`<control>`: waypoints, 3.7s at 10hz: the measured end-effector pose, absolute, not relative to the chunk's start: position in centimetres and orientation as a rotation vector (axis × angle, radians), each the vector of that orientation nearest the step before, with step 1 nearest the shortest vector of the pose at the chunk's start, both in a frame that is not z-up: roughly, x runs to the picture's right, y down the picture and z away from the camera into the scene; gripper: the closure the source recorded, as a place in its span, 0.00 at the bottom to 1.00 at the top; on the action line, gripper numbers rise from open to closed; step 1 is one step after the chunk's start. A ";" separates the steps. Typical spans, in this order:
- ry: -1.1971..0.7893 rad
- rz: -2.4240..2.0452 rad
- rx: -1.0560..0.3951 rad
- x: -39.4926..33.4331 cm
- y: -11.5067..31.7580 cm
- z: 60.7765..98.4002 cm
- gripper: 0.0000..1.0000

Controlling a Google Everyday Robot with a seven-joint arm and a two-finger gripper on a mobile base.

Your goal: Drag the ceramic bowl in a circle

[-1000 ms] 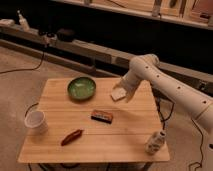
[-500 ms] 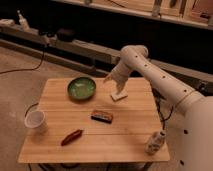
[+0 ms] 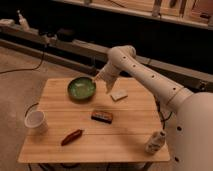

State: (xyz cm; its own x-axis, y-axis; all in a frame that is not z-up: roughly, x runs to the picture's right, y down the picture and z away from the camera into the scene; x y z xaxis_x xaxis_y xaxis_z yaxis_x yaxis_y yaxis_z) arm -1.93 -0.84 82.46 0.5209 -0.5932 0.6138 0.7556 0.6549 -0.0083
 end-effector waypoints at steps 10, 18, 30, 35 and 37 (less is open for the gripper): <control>-0.577 -0.852 -0.243 0.1 1.1 82.9 0.35; -0.604 -0.838 -0.130 3.1 0.4 84.4 0.35; -0.634 -0.891 -0.100 0.0 -3.1 91.7 0.35; -0.621 -0.942 -0.078 -2.5 -3.2 94.8 0.35; -0.620 -0.965 -0.067 -3.9 -3.1 95.6 0.35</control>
